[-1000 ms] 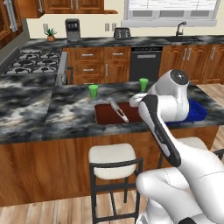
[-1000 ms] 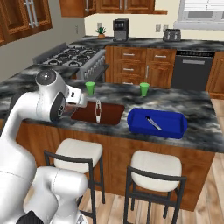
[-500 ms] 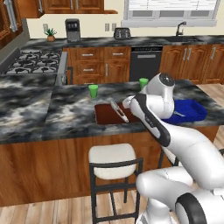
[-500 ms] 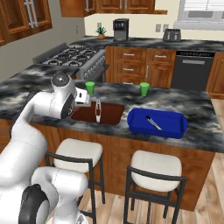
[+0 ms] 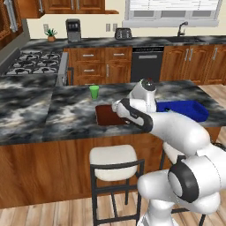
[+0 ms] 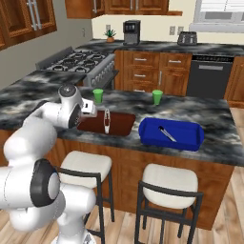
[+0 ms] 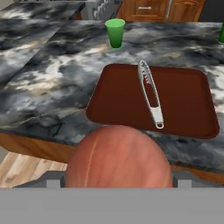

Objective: Gather the onion and eggplant from the fridge and place them on a tray on the dining counter. Then gather the fish and chicken drumstick from the fridge and place them on the other tray.

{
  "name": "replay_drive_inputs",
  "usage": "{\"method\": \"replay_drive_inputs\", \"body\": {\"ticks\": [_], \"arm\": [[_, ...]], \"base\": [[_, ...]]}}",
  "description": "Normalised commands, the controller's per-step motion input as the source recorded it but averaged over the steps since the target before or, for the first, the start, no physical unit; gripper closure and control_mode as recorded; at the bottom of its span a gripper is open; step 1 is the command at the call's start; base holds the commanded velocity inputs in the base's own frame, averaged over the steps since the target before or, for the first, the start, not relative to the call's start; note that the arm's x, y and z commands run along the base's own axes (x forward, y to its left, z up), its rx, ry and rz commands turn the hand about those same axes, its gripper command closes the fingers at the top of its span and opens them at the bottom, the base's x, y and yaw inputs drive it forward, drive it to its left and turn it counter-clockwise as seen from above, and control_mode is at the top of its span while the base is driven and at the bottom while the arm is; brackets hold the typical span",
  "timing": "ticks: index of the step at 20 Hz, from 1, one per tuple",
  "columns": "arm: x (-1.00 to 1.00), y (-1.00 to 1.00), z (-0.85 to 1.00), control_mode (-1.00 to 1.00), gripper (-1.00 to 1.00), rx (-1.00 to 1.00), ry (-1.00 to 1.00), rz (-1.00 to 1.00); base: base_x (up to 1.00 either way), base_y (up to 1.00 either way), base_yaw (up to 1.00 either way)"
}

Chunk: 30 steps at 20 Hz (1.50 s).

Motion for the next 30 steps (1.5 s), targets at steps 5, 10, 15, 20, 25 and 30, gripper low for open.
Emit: {"method": "replay_drive_inputs", "body": {"ticks": [5,10,15,20,25,30], "arm": [[0.62,0.02,-0.39,-1.0,1.0,-0.01,0.01,0.03],[0.57,0.02,-0.42,-1.0,1.0,-0.02,0.0,0.04],[0.53,0.12,-0.45,-1.0,1.0,-0.05,0.01,0.02],[0.51,0.15,-0.44,-1.0,1.0,-0.06,0.01,0.01],[0.39,0.14,-0.37,-1.0,1.0,-0.05,0.0,0.01],[0.37,0.13,-0.34,-1.0,1.0,-0.05,0.0,0.0]], "base": [[0.0,0.0,0.0],[0.0,0.0,0.0],[0.0,0.0,0.0],[0.0,0.0,0.0],[0.0,0.0,0.0],[0.0,0.0,0.0]]}}
